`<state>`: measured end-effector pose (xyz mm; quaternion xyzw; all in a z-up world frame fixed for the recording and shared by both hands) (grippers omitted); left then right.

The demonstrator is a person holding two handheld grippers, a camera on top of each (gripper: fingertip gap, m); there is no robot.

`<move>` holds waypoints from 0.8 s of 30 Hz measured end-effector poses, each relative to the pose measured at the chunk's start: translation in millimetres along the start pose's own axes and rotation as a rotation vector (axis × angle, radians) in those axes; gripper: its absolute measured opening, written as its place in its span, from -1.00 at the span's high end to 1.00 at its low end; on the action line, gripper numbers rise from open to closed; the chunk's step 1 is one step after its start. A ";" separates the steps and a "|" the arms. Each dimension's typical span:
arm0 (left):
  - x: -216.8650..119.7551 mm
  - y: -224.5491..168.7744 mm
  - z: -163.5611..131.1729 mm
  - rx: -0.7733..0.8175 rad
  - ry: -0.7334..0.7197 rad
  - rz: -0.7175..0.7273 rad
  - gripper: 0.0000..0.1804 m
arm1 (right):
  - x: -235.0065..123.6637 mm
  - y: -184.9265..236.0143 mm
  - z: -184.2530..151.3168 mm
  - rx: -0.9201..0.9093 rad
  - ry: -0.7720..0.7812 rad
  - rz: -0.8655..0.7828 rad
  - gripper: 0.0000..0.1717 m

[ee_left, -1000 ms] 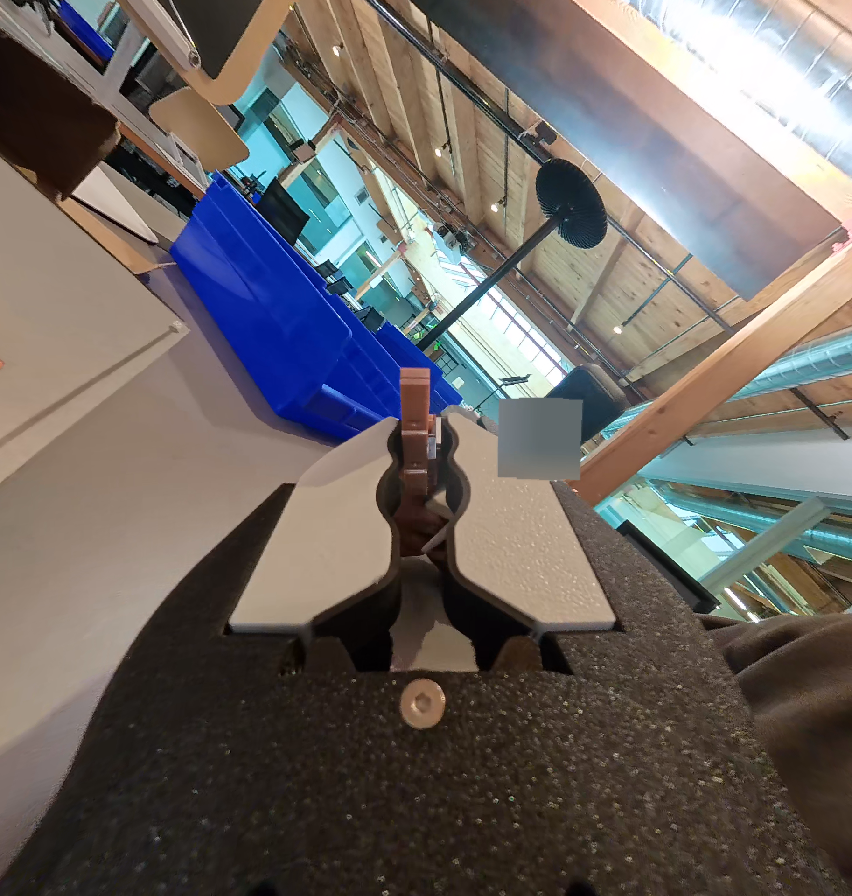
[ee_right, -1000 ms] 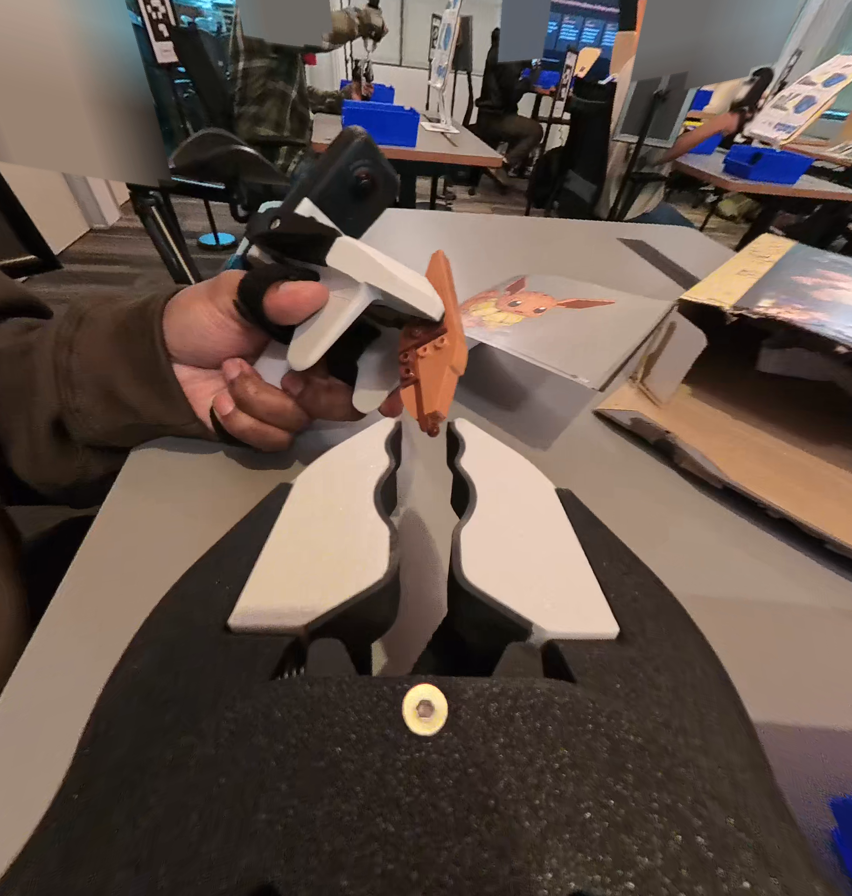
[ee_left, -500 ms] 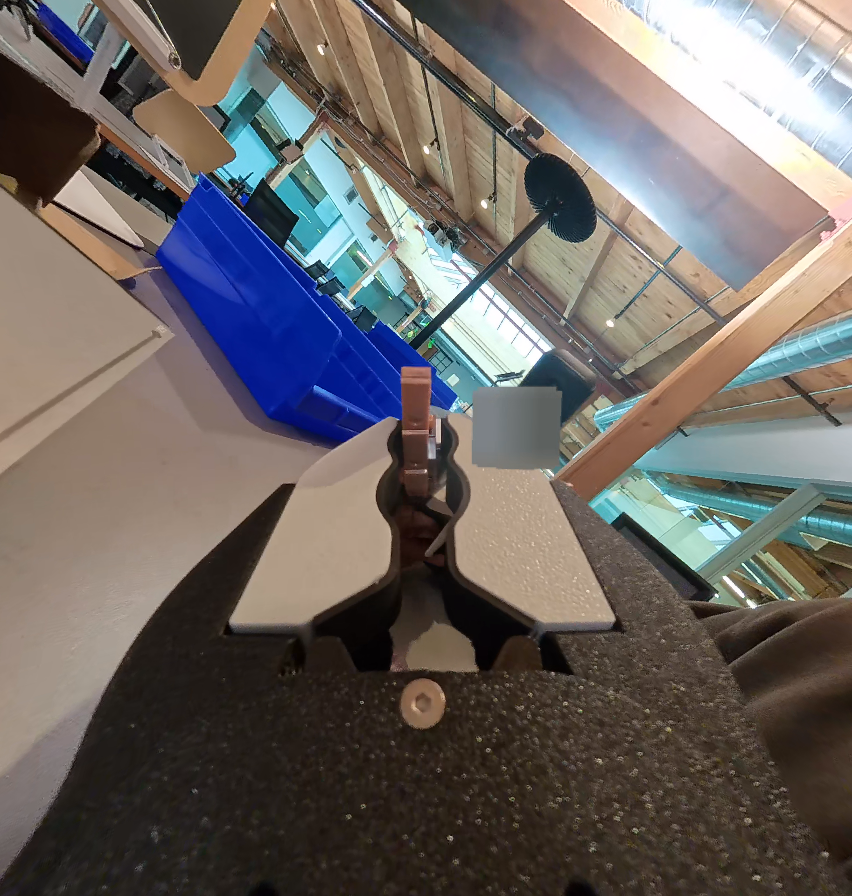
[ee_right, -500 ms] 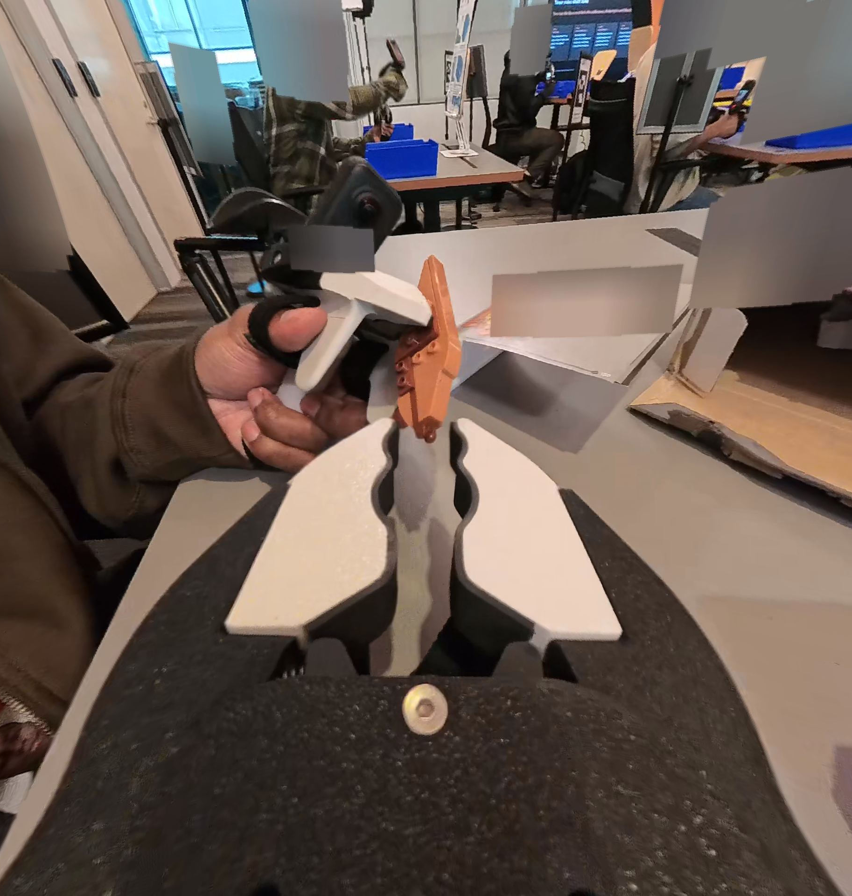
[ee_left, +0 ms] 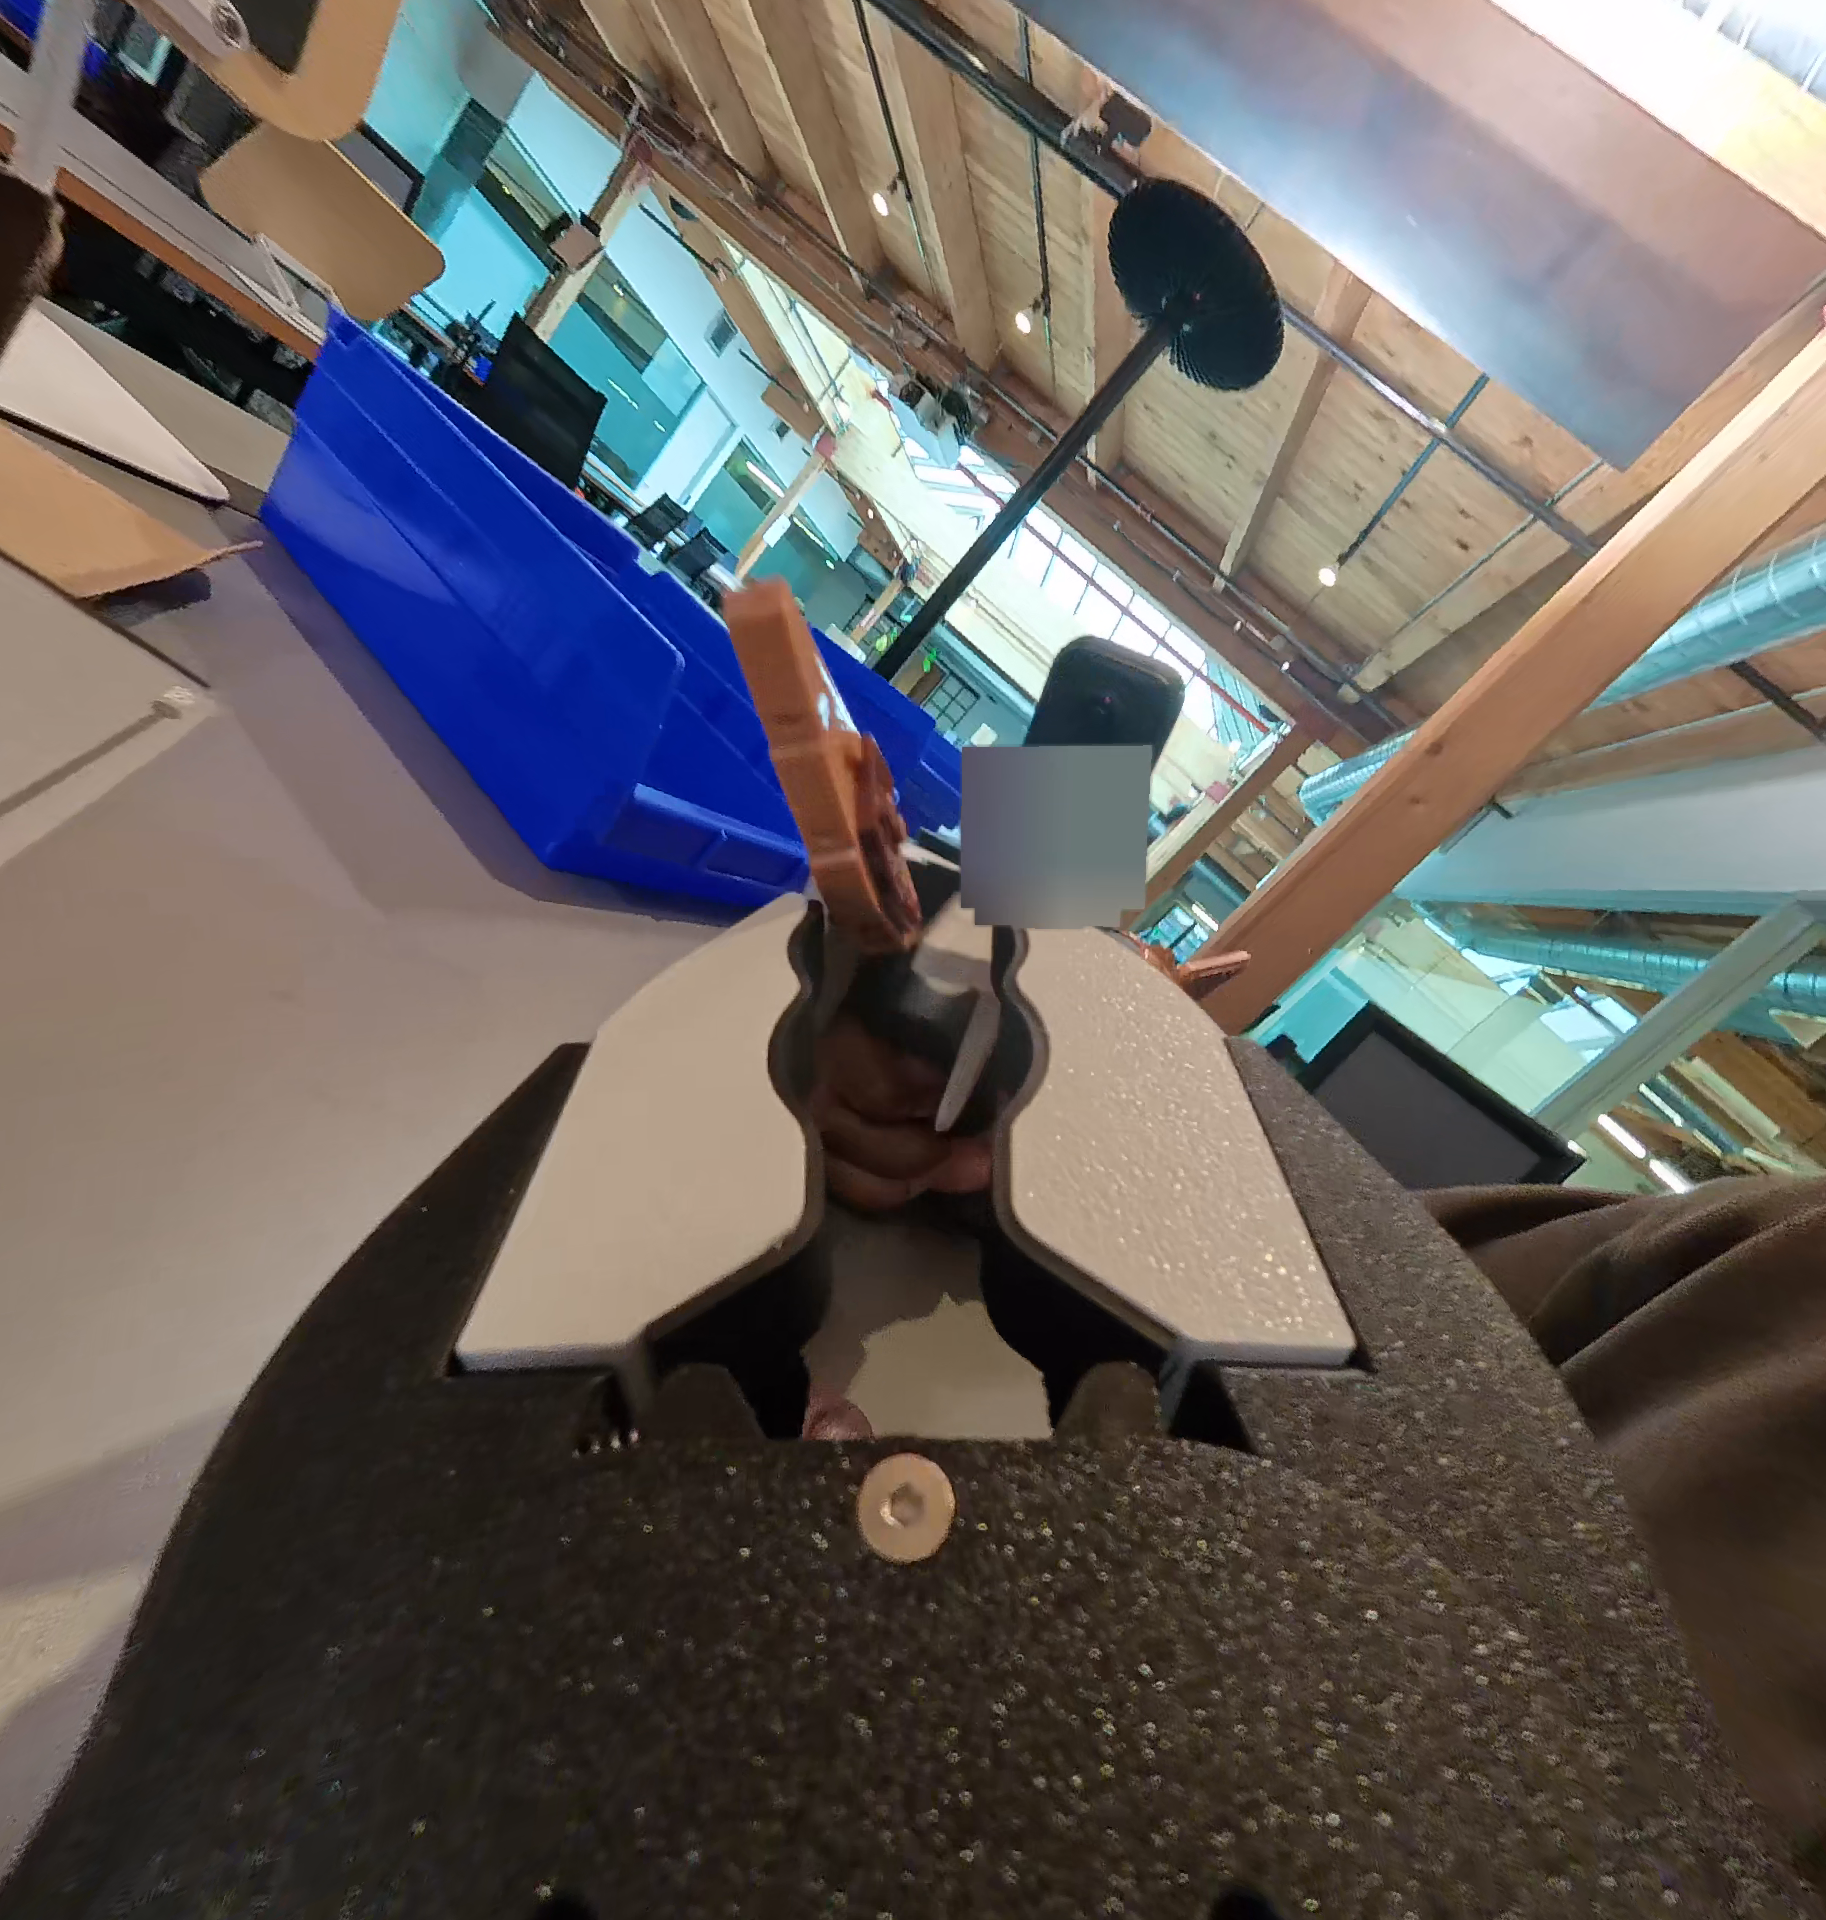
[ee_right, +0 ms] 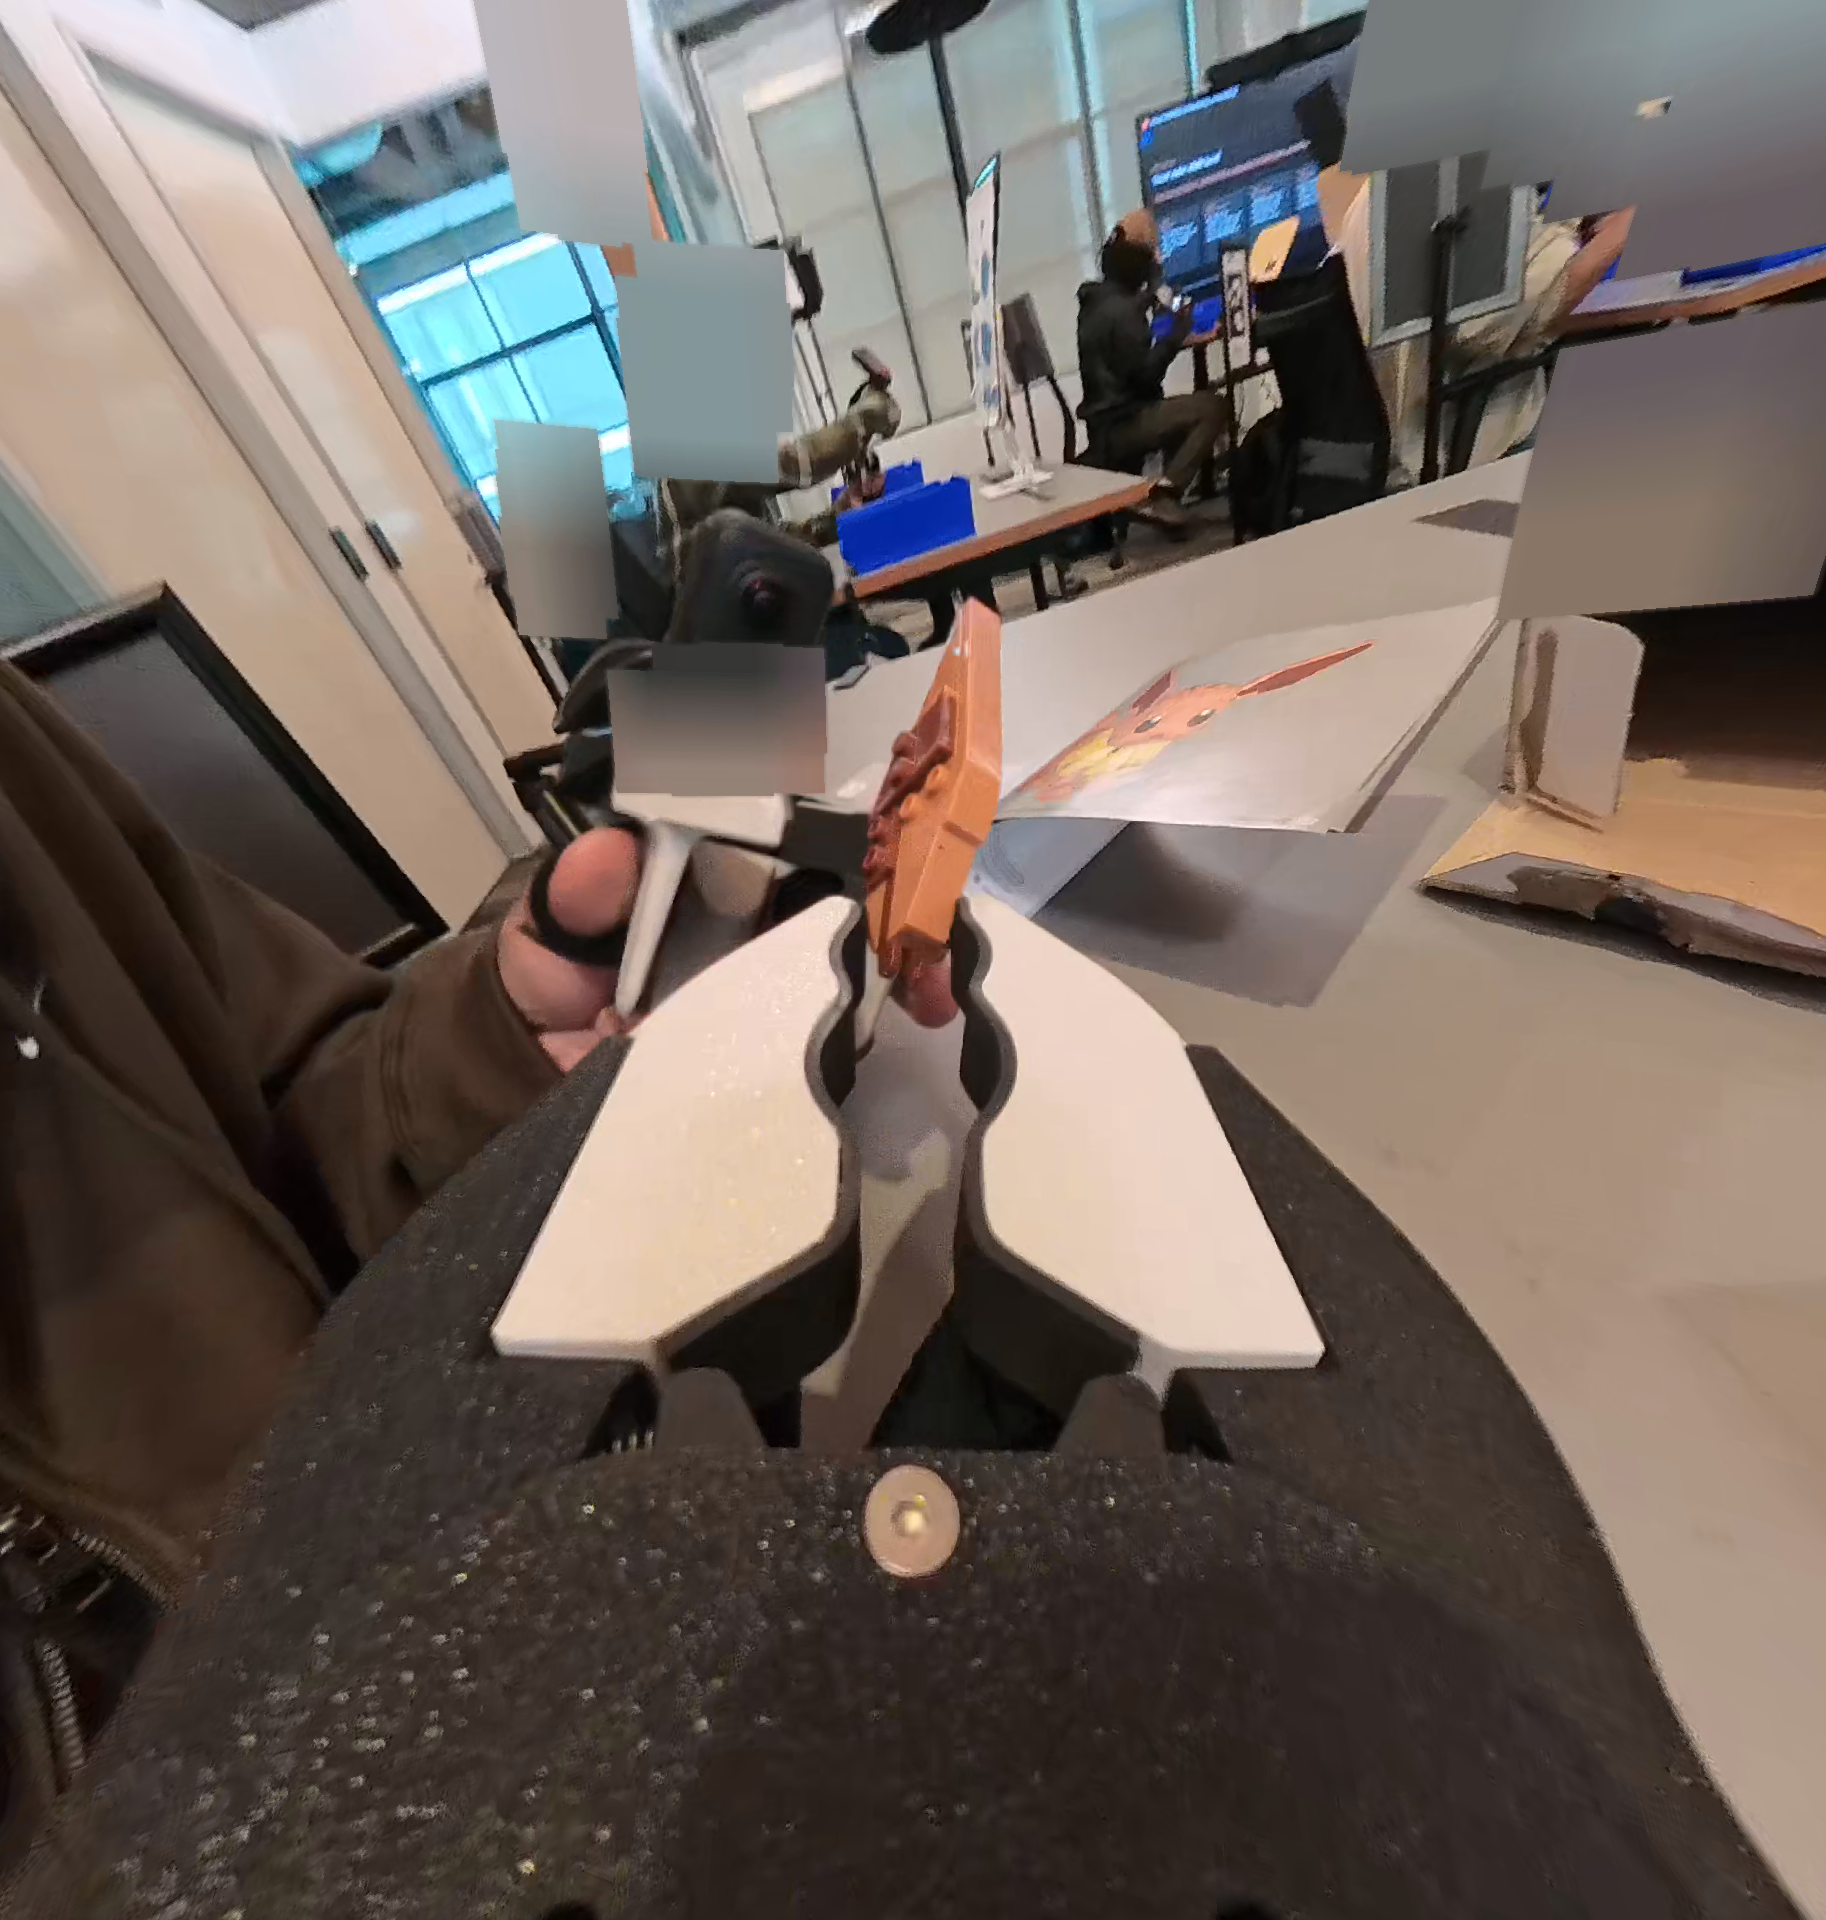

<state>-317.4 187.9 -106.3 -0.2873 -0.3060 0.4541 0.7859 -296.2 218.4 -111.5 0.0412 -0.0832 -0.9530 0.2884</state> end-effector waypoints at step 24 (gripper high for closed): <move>-1.5 3.7 -6.9 0.146 0.067 0.105 0.84 | 0.3 8.3 3.4 -0.184 0.000 -0.036 0.76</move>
Point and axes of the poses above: each gripper's, where its closed fingertips meet, x out along the fingers, z out of its top, y = z × x across the jaws, the point moved 2 cm from there along -x, back along the fingers, and after that the axes turned 6 degrees about -x, right-handed, at the moved point
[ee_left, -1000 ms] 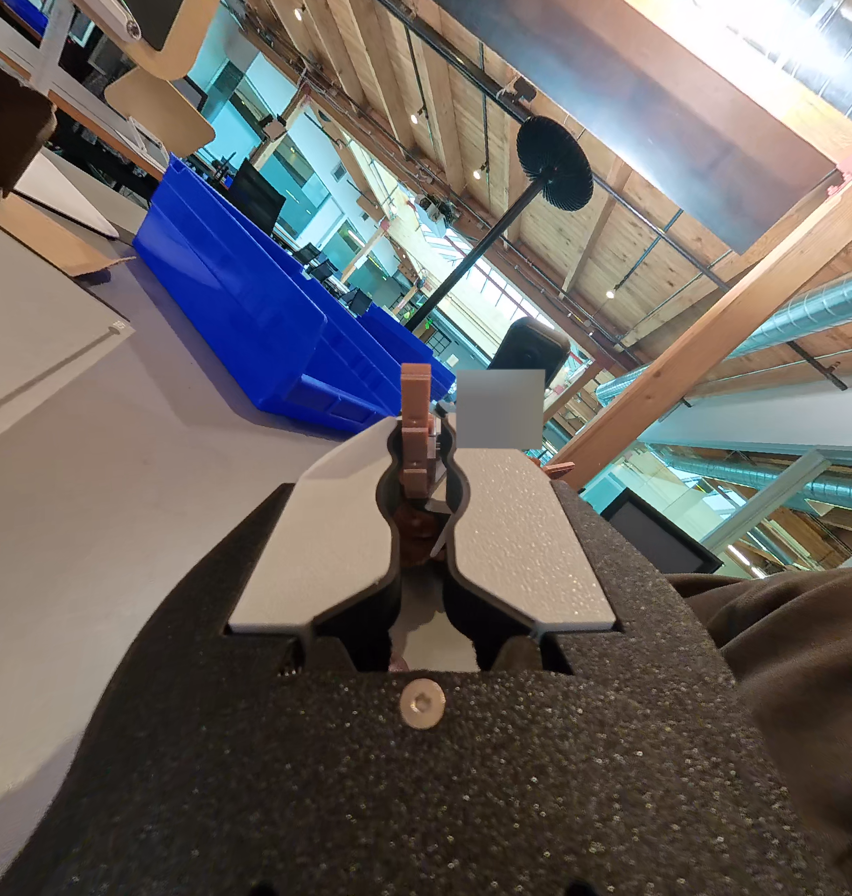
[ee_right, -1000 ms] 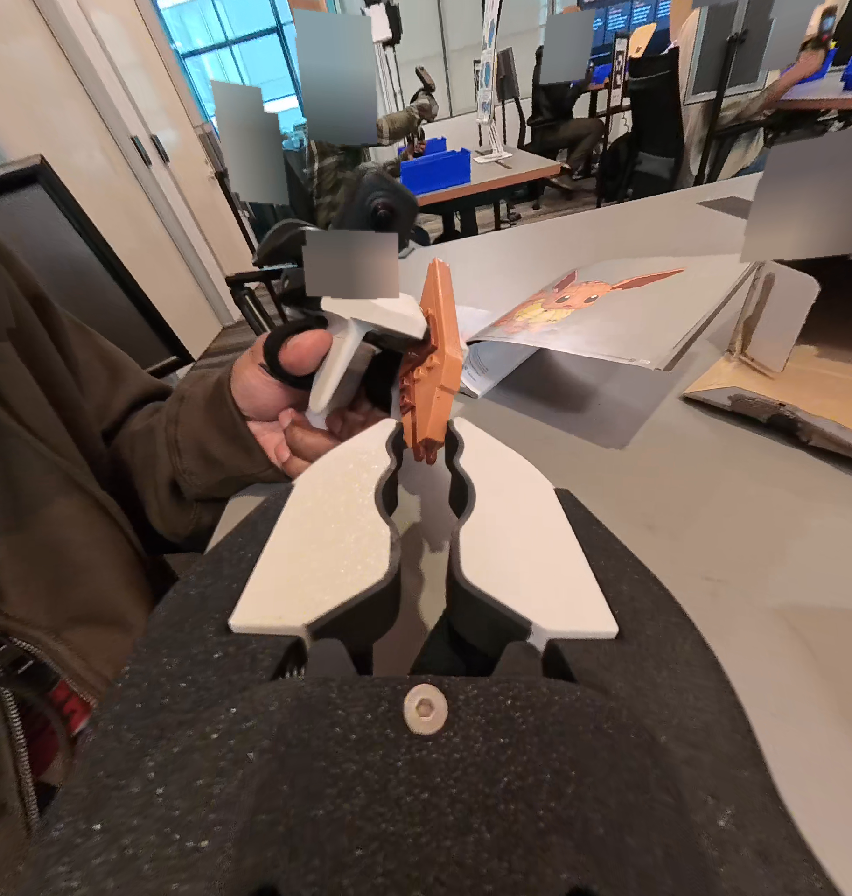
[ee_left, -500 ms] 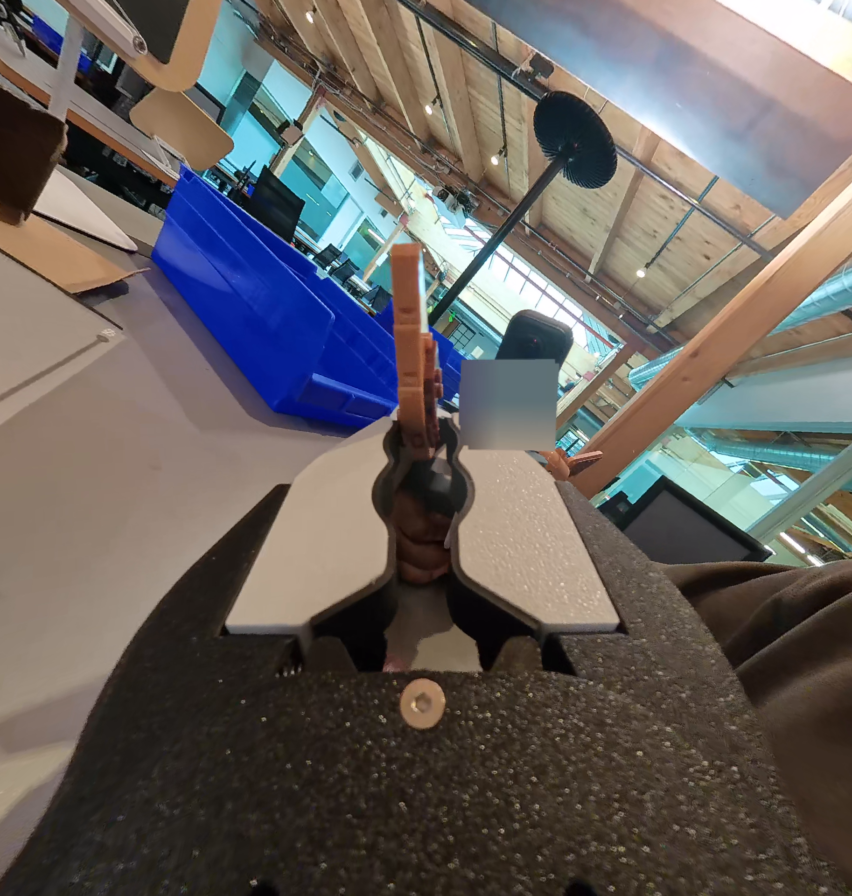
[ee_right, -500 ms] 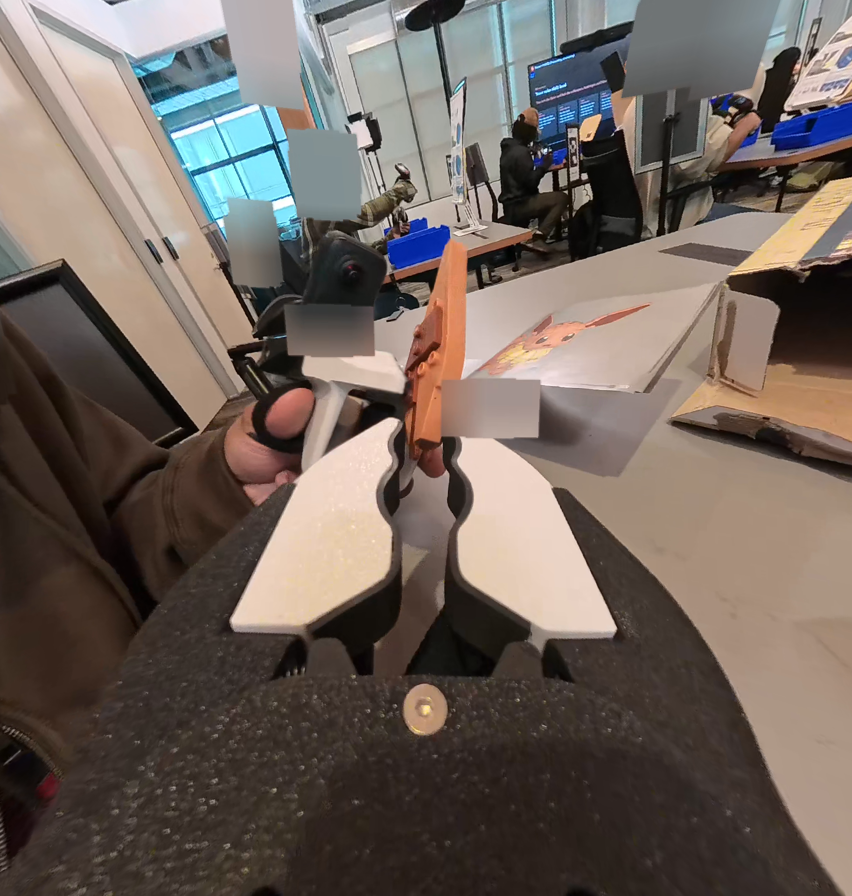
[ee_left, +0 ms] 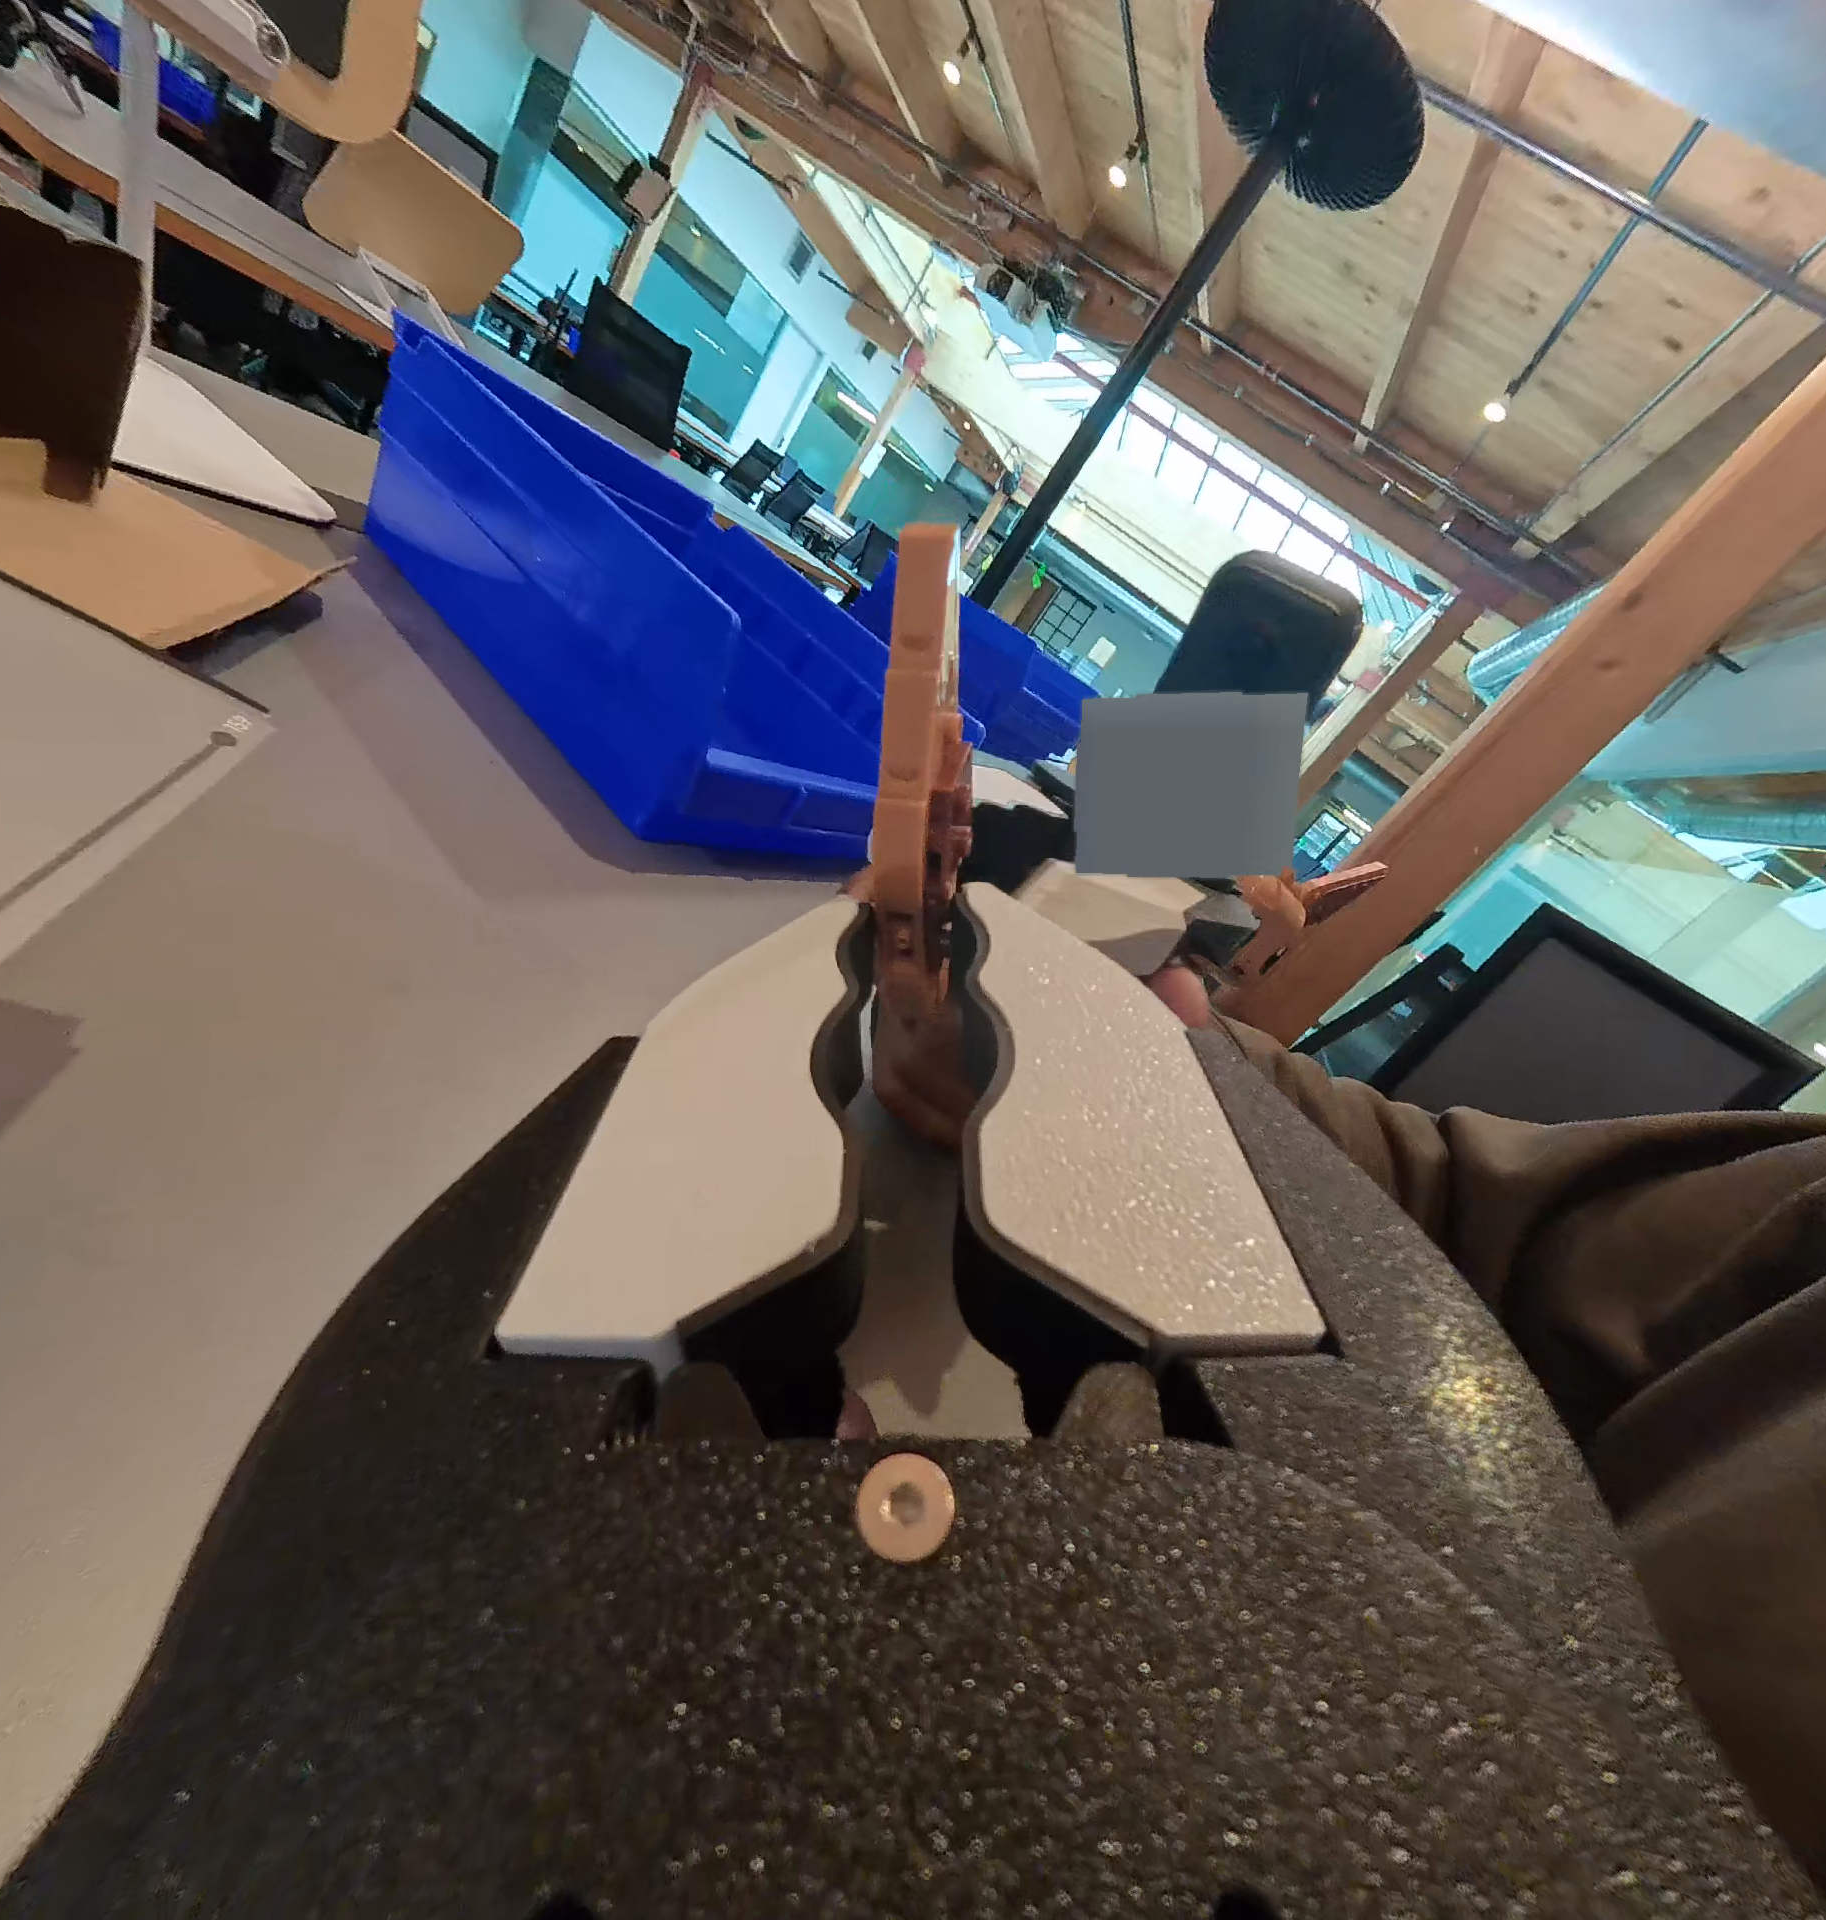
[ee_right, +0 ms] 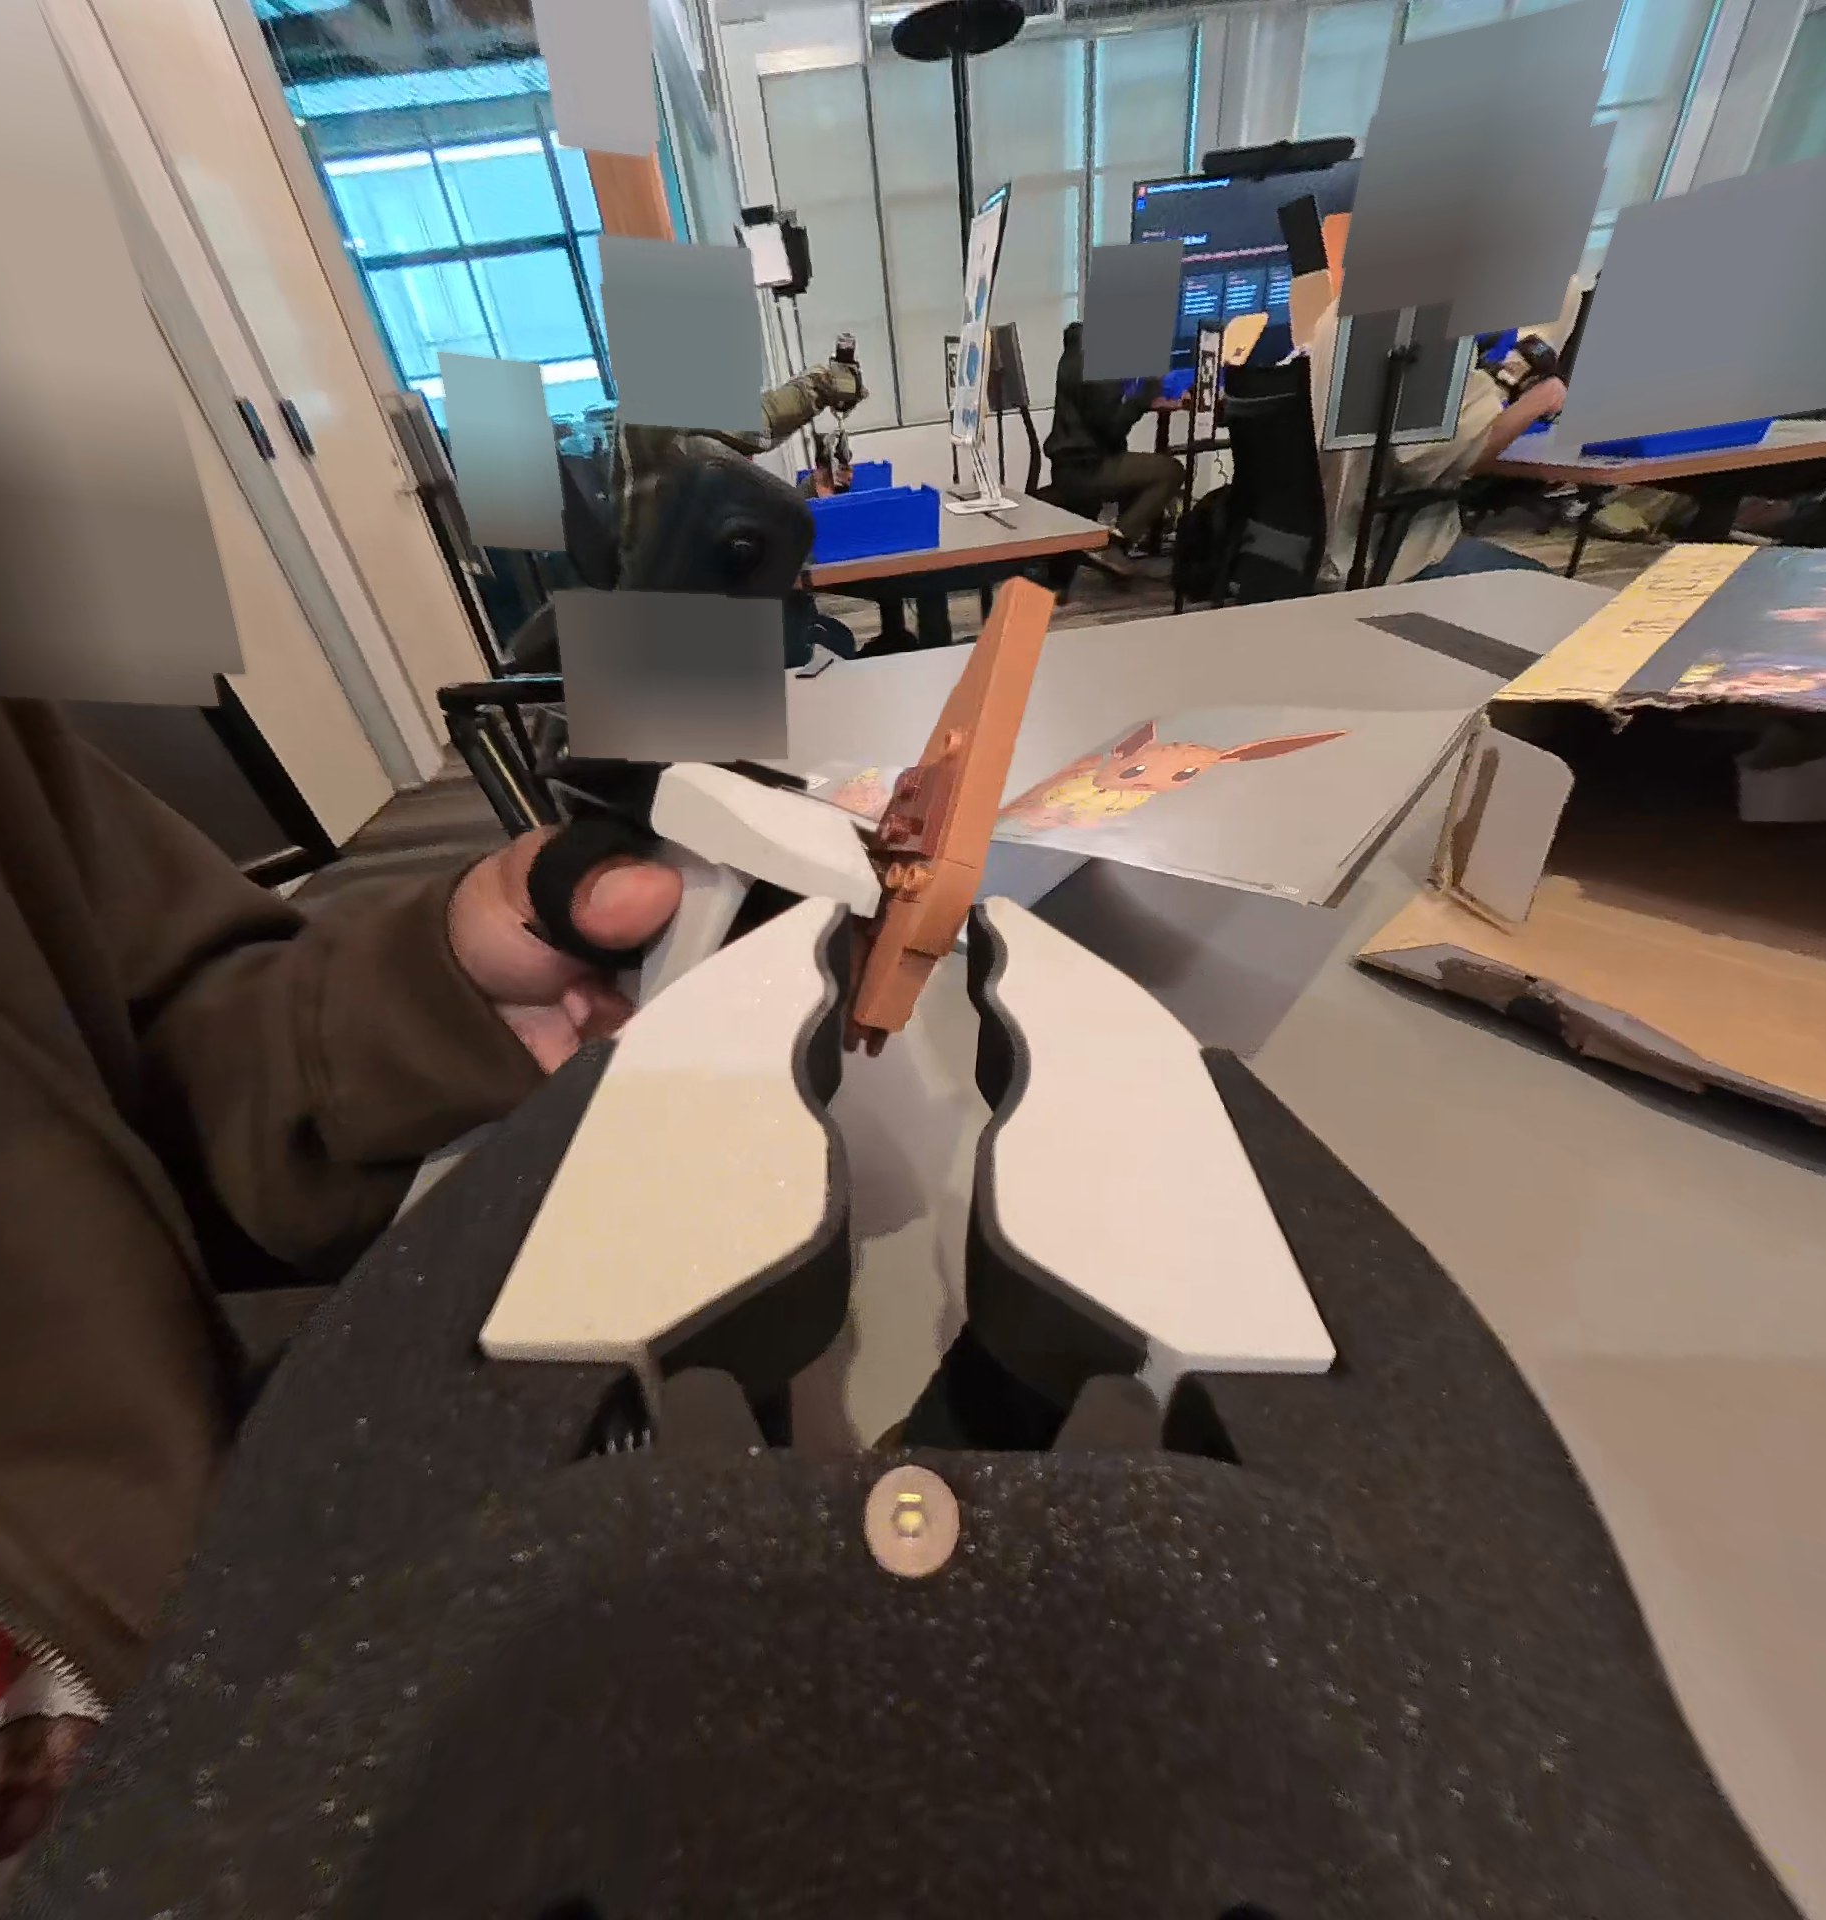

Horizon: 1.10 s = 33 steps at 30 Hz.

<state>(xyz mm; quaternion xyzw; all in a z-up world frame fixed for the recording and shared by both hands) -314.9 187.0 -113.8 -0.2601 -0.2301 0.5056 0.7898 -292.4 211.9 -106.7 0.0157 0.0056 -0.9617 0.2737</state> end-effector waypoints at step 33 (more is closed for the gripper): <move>0.4 20.8 -11.9 0.238 0.118 0.304 0.85 | -10.7 -0.2 -8.0 -0.974 0.307 -0.336 0.81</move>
Point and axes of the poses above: each gripper's, where its closed fingertips meet, x out along the fingers, z out of its top, y = z × x across the jaws, the point moved 2 cm from there along -x, back along the fingers, and after that the axes turned 6 degrees about -x, right-handed, at the moved point
